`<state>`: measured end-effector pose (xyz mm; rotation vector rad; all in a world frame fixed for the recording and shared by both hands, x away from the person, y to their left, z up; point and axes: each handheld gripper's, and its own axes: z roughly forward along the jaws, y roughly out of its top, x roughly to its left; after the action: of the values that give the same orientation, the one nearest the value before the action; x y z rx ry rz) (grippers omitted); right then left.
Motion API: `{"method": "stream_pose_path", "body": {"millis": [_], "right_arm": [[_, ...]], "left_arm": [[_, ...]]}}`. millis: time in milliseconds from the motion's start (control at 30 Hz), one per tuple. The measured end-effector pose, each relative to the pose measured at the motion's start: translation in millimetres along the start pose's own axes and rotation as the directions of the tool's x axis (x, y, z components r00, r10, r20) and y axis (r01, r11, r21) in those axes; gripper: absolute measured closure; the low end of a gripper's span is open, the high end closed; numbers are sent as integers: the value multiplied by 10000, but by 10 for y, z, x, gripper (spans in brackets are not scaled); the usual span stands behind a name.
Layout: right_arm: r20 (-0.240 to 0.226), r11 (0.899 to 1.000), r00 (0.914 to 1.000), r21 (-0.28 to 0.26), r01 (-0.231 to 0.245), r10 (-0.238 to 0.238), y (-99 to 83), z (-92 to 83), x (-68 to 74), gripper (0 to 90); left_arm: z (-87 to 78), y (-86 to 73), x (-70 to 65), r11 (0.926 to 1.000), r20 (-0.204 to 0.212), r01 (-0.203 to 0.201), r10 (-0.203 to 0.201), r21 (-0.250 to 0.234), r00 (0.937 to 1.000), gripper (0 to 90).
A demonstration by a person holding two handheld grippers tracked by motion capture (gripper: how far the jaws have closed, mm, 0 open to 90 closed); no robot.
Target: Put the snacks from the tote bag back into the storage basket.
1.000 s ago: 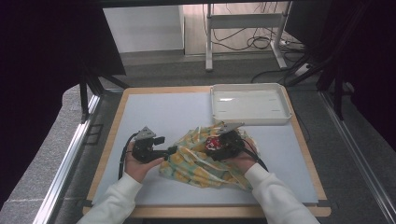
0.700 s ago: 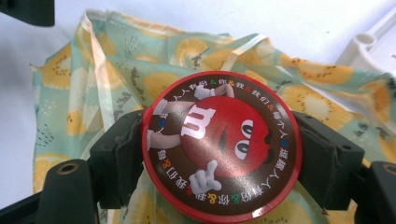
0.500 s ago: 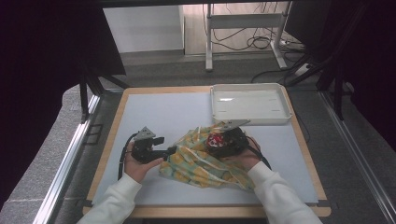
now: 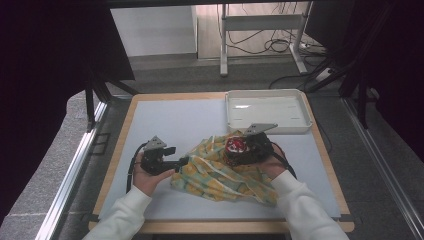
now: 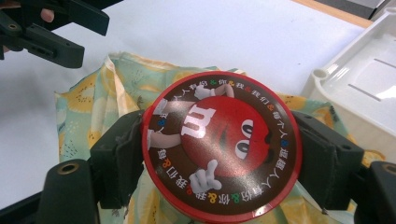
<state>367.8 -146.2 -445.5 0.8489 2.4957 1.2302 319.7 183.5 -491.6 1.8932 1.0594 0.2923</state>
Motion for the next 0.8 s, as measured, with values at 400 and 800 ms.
{"method": "stream_pose_path", "body": {"millis": [400,800], "right_arm": [[37,9996,10000,-271,-13,14,46,-96,-40,239],[94,9989,9999,-461,-52,56,101,-162,-92,240]], "left_arm": [[4,-3,4,10000,-11,-11,11,41,10000,292],[13,-7,5,10000,-20,47,-47,71,10000,292]]}}
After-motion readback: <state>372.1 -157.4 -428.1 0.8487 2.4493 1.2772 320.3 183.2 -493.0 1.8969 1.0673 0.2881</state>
